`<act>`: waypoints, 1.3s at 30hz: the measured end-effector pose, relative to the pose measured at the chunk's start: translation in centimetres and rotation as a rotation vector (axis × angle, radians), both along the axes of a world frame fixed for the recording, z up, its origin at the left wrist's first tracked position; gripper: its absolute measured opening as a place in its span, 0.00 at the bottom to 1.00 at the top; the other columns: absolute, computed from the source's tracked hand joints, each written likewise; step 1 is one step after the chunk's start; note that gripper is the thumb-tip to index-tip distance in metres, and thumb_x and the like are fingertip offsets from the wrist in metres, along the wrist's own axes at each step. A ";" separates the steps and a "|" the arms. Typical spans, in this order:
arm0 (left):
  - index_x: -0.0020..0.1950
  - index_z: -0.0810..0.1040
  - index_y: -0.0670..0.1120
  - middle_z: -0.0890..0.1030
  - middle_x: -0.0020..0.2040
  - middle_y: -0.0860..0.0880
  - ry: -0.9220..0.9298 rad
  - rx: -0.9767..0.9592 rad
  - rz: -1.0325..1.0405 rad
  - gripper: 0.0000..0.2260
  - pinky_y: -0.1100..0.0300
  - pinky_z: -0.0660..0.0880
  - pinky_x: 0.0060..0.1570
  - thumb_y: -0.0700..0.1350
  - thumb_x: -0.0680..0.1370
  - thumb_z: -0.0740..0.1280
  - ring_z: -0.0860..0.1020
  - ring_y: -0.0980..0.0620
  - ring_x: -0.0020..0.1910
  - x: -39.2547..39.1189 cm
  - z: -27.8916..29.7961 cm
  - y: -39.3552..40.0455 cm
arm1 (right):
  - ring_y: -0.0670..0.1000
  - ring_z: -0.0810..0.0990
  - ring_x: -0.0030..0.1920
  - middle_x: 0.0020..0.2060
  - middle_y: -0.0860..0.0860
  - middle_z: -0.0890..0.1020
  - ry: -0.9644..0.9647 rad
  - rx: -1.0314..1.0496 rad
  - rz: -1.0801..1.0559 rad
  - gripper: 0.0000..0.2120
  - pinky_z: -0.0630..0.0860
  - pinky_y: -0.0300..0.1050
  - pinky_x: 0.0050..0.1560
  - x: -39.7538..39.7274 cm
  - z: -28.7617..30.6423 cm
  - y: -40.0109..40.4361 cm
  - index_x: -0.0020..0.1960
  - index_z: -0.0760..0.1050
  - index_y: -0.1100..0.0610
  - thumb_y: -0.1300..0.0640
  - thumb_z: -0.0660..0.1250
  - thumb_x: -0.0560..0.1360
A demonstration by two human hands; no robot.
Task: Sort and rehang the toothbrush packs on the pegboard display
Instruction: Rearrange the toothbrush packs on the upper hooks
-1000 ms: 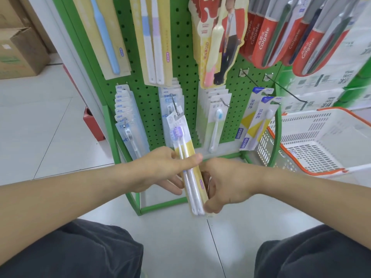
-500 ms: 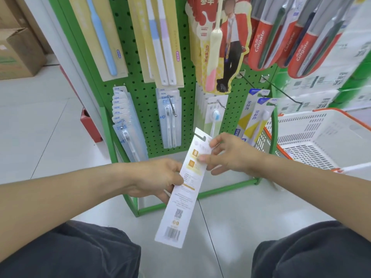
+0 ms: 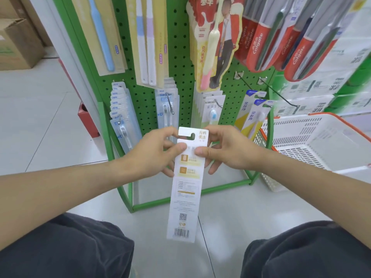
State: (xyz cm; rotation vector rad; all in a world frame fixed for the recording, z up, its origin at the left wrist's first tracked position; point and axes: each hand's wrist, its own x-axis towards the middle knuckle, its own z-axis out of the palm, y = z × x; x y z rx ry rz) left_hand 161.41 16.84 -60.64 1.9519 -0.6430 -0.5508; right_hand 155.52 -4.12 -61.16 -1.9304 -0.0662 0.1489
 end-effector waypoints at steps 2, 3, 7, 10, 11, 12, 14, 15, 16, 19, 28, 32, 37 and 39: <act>0.55 0.72 0.50 0.87 0.42 0.47 -0.016 -0.001 -0.017 0.02 0.48 0.83 0.33 0.44 0.83 0.64 0.85 0.42 0.36 -0.2 0.3 0.1 | 0.56 0.85 0.36 0.50 0.65 0.83 0.019 0.040 0.012 0.09 0.83 0.47 0.32 -0.1 0.1 -0.2 0.59 0.76 0.63 0.60 0.67 0.81; 0.56 0.71 0.50 0.87 0.43 0.47 -0.014 -0.011 -0.031 0.03 0.50 0.83 0.31 0.44 0.84 0.64 0.85 0.42 0.36 -0.3 0.5 0.1 | 0.57 0.84 0.36 0.49 0.64 0.84 0.030 0.058 0.016 0.09 0.83 0.48 0.32 -0.2 0.2 -0.3 0.59 0.76 0.63 0.59 0.65 0.82; 0.58 0.69 0.56 0.87 0.44 0.47 -0.028 -0.055 -0.039 0.09 0.52 0.80 0.27 0.44 0.83 0.65 0.84 0.41 0.34 -0.4 0.8 0.1 | 0.58 0.83 0.34 0.40 0.59 0.84 0.042 0.088 0.019 0.04 0.83 0.48 0.33 -0.3 0.2 -0.5 0.57 0.73 0.56 0.59 0.64 0.82; 0.58 0.69 0.55 0.86 0.44 0.46 -0.035 -0.056 -0.035 0.09 0.54 0.77 0.22 0.43 0.83 0.66 0.83 0.39 0.33 -0.1 0.7 0.0 | 0.57 0.83 0.32 0.37 0.55 0.84 0.041 0.099 0.021 0.05 0.83 0.48 0.32 -0.2 0.3 -0.3 0.57 0.72 0.54 0.60 0.64 0.82; 0.58 0.70 0.54 0.86 0.44 0.46 -0.041 -0.057 -0.032 0.09 0.55 0.76 0.21 0.43 0.83 0.66 0.83 0.39 0.33 -0.1 0.7 -0.1 | 0.57 0.83 0.31 0.37 0.55 0.84 0.040 0.103 0.019 0.05 0.82 0.48 0.32 -0.2 0.3 -0.3 0.57 0.72 0.54 0.60 0.65 0.82; 0.58 0.70 0.53 0.86 0.44 0.46 -0.048 -0.061 -0.027 0.08 0.55 0.75 0.21 0.43 0.82 0.66 0.84 0.40 0.33 0.0 0.7 -0.1 | 0.56 0.83 0.31 0.37 0.55 0.84 0.038 0.107 0.016 0.05 0.82 0.48 0.31 -0.2 0.4 -0.3 0.56 0.72 0.54 0.61 0.65 0.82; 0.57 0.71 0.50 0.86 0.44 0.47 -0.062 -0.074 -0.010 0.06 0.55 0.75 0.21 0.43 0.82 0.66 0.84 0.40 0.33 0.0 0.7 -0.2 | 0.55 0.83 0.30 0.38 0.55 0.84 0.032 0.098 0.011 0.05 0.82 0.47 0.30 -0.2 0.4 -0.3 0.57 0.73 0.55 0.60 0.65 0.82; 0.56 0.72 0.48 0.85 0.45 0.47 -0.067 -0.081 0.001 0.05 0.55 0.75 0.21 0.43 0.82 0.66 0.84 0.41 0.32 0.0 0.7 -0.1 | 0.55 0.83 0.30 0.38 0.55 0.84 0.029 0.084 0.013 0.06 0.81 0.47 0.30 -0.2 0.4 -0.3 0.58 0.73 0.56 0.60 0.66 0.81; 0.55 0.72 0.47 0.85 0.46 0.47 -0.072 -0.084 0.009 0.04 0.56 0.73 0.20 0.42 0.82 0.66 0.84 0.41 0.31 0.0 0.6 -0.1 | 0.55 0.83 0.30 0.38 0.55 0.84 0.030 0.069 0.014 0.07 0.81 0.46 0.29 -0.3 0.3 -0.3 0.59 0.73 0.58 0.60 0.66 0.81; 0.54 0.73 0.44 0.85 0.47 0.48 -0.085 -0.067 0.011 0.04 0.58 0.68 0.18 0.40 0.82 0.67 0.84 0.41 0.30 -0.1 0.7 0.1 | 0.56 0.84 0.30 0.39 0.56 0.85 0.052 0.059 0.014 0.11 0.79 0.45 0.27 -0.3 0.2 -0.1 0.62 0.73 0.63 0.61 0.67 0.81; 0.53 0.74 0.42 0.84 0.43 0.48 -0.039 -0.053 0.034 0.06 0.61 0.65 0.17 0.37 0.79 0.70 0.81 0.45 0.26 -0.4 0.9 0.0 | 0.55 0.84 0.30 0.38 0.57 0.86 0.178 0.129 0.040 0.11 0.77 0.43 0.25 -0.2 0.0 0.0 0.61 0.73 0.66 0.62 0.67 0.81; 0.51 0.74 0.43 0.84 0.45 0.47 -0.038 -0.038 0.067 0.06 0.62 0.64 0.17 0.37 0.79 0.70 0.80 0.45 0.25 -0.5 0.7 -0.1 | 0.54 0.84 0.30 0.38 0.56 0.86 0.206 0.123 0.014 0.10 0.77 0.43 0.26 -0.3 -0.1 0.3 0.58 0.74 0.65 0.60 0.68 0.81; 0.52 0.74 0.44 0.84 0.46 0.49 -0.066 -0.032 0.063 0.06 0.61 0.64 0.17 0.38 0.80 0.70 0.83 0.40 0.29 -0.3 0.8 0.0 | 0.53 0.82 0.31 0.39 0.55 0.86 0.225 0.120 -0.023 0.12 0.79 0.45 0.29 -0.3 -0.4 0.6 0.59 0.73 0.65 0.57 0.67 0.81; 0.52 0.74 0.45 0.83 0.47 0.48 -0.084 -0.028 0.065 0.06 0.61 0.65 0.17 0.38 0.80 0.69 0.84 0.39 0.30 -0.4 0.9 0.0 | 0.52 0.81 0.32 0.39 0.55 0.86 0.224 0.112 -0.030 0.16 0.81 0.45 0.32 -0.3 -0.7 0.6 0.61 0.74 0.68 0.56 0.67 0.82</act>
